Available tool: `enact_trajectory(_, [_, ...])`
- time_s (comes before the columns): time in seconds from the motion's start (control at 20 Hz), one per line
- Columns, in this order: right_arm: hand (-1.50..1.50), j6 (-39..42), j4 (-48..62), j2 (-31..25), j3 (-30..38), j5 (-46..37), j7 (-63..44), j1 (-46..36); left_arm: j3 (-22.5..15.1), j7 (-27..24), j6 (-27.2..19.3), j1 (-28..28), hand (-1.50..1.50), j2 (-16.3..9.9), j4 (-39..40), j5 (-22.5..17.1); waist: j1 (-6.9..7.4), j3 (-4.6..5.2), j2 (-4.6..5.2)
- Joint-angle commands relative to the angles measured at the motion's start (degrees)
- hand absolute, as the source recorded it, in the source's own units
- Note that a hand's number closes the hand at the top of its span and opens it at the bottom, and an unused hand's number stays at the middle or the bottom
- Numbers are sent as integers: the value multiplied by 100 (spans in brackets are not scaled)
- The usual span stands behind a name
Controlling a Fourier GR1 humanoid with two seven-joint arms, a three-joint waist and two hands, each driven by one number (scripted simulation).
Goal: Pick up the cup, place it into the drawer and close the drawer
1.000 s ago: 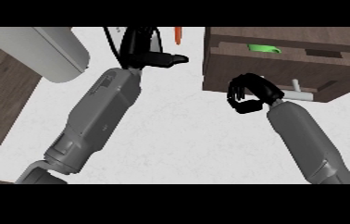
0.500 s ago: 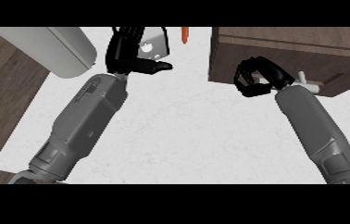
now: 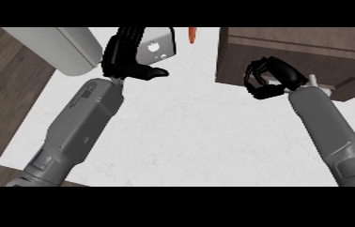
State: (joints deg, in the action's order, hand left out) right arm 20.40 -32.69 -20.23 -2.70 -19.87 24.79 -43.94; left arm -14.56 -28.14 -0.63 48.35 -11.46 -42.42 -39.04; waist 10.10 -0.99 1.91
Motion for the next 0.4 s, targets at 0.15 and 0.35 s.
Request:
enact_trajectory(0.15, [150,-412,95,-751,565,121,-423,-963,-16,63,230,-76,-150,-113,-152,-38,242,79,87])
enact_trajectory(0.35, [150,-323,27,-793,576,181,-439,-844,-47,18,275,-277,-150,-28,-210,-68,281,83,86])
